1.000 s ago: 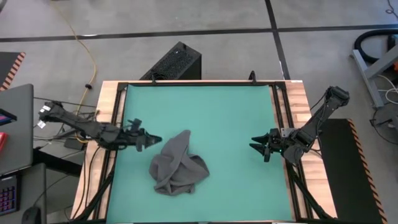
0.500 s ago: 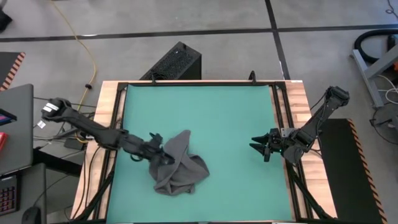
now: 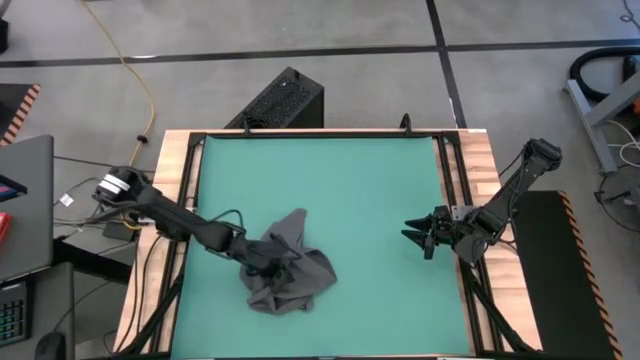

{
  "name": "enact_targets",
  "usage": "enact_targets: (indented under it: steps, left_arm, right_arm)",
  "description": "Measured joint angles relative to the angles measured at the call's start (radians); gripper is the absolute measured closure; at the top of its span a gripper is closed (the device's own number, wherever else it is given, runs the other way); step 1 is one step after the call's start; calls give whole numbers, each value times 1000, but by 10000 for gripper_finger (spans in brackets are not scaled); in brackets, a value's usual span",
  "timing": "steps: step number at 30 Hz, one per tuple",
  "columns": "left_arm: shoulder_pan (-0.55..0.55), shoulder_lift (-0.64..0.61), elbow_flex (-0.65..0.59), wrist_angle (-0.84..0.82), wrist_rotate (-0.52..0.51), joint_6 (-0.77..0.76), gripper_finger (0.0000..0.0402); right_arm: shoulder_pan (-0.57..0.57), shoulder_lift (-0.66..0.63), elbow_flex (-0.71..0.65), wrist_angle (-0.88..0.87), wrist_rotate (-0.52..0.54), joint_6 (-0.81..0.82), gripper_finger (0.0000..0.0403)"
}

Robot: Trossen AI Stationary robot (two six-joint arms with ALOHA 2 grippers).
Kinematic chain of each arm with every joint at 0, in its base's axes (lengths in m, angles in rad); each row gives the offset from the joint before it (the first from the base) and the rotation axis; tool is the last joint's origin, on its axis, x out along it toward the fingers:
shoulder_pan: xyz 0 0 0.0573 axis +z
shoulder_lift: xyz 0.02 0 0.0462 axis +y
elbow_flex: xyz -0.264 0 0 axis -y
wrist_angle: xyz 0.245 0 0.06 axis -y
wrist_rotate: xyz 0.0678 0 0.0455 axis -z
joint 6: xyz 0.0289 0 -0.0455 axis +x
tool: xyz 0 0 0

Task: Roll towel
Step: Roll the gray towel on the table

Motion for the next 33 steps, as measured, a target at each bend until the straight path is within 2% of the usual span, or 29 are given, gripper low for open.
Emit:
enact_targets:
  steps: [5, 8, 12, 14, 17, 19, 20, 23, 25, 27, 31, 33]
  left_arm:
    - [8, 104, 0, 21, -34, -99, 314]
    - [15, 149, 1, 14, -16, -224, 314]
    - [18, 184, 3, 22, -5, -267, 314]
    - [18, 188, 3, 25, -13, -249, 314]
    - [16, 190, 2, 24, -109, -210, 314]
    - [35, 184, 1, 43, -126, -233, 314]
    - [51, 175, 1, 68, -110, -206, 314]
    - [89, 114, 1, 106, 41, -33, 313]
    - [105, 28, 36, 28, 98, 1, 314]
    - [108, -71, 88, -151, 69, 58, 316]
    - [93, -217, 253, -662, -130, 242, 329]
    - [77, -257, 331, -818, -221, 310, 332]
  right_arm:
    - [0, 0, 0, -5, 0, 3, 168]
    - [0, 0, 0, -5, 0, 3, 168]
    - [0, 0, 0, -25, 0, 3, 168]
    - [0, 0, 0, -30, 0, 3, 168]
    - [0, 0, 0, -30, 0, 3, 168]
    - [0, 0, 0, -30, 0, 3, 168]
    - [0, 0, 0, -31, 0, 3, 168]
    - [0, 0, 0, -31, 0, 3, 168]
    - [0, 0, 0, -32, 0, 3, 168]
    - [0, 0, 0, -35, 0, 3, 168]
    - [0, 0, 0, -35, 0, 4, 168]
    - [0, 0, 0, -36, 0, 4, 168]
